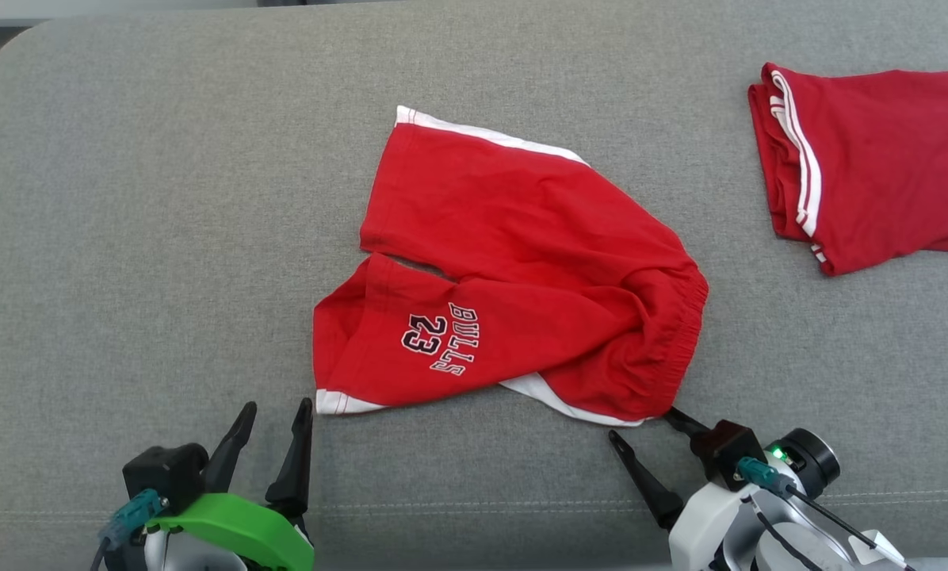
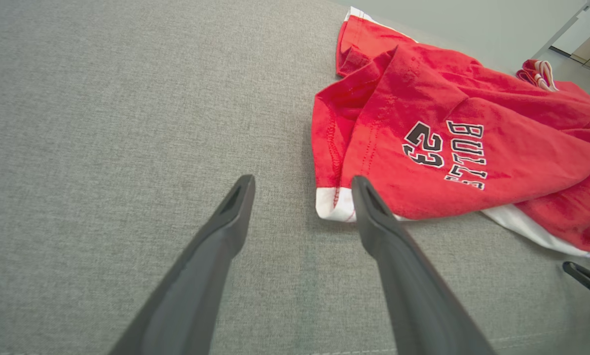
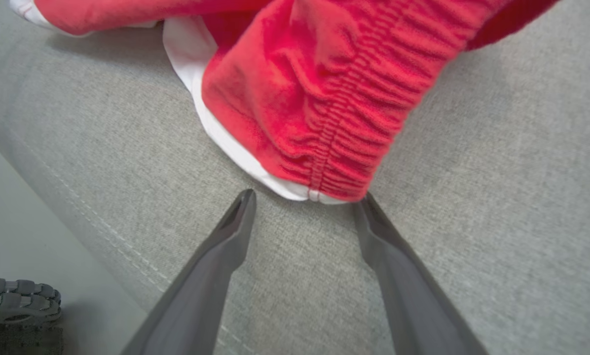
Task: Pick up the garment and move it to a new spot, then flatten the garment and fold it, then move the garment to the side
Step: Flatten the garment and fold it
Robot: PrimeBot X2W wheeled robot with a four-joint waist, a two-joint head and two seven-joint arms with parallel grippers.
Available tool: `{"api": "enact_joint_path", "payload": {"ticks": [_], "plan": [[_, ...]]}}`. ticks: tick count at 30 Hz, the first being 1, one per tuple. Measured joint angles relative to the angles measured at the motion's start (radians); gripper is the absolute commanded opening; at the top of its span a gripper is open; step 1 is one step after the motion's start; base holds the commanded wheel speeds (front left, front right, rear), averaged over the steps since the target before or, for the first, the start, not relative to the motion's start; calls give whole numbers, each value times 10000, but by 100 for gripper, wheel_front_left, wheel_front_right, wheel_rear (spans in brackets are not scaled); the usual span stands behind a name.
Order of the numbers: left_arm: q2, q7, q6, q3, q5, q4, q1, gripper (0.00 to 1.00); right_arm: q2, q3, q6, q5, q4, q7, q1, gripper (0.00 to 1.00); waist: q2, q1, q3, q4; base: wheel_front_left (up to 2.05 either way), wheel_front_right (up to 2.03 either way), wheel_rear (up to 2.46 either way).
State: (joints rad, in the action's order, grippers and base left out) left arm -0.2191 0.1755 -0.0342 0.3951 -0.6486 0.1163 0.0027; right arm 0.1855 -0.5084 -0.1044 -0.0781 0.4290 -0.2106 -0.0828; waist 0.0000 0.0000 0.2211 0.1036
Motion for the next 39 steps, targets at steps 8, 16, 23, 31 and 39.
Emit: {"api": "enact_joint_path", "payload": {"ticks": [8,16,23,31,39], "plan": [[163,-4,178,159,-56,514,-434,100,-178,-77,-10,-2,445,-188,-330,100,0,0,65,-60,0,0,0],[355,-236,431,328,-182,1120,-622,100,-251,-130,-96,-2,779,-326,-591,100,0,0,96,-127,0,0,0],[466,-267,531,316,-336,1597,-685,100,-301,-190,-98,-4,1009,-441,-777,98,0,0,123,-175,0,0,0],[750,-249,755,458,-334,1693,-1322,100,-320,-207,-184,-17,1221,-527,-982,81,0,0,173,-236,0,0,0],[788,-261,872,631,-330,2054,-1410,100,-366,-199,-184,-38,1400,-529,-1149,58,0,0,189,-329,0,0,0]]}}
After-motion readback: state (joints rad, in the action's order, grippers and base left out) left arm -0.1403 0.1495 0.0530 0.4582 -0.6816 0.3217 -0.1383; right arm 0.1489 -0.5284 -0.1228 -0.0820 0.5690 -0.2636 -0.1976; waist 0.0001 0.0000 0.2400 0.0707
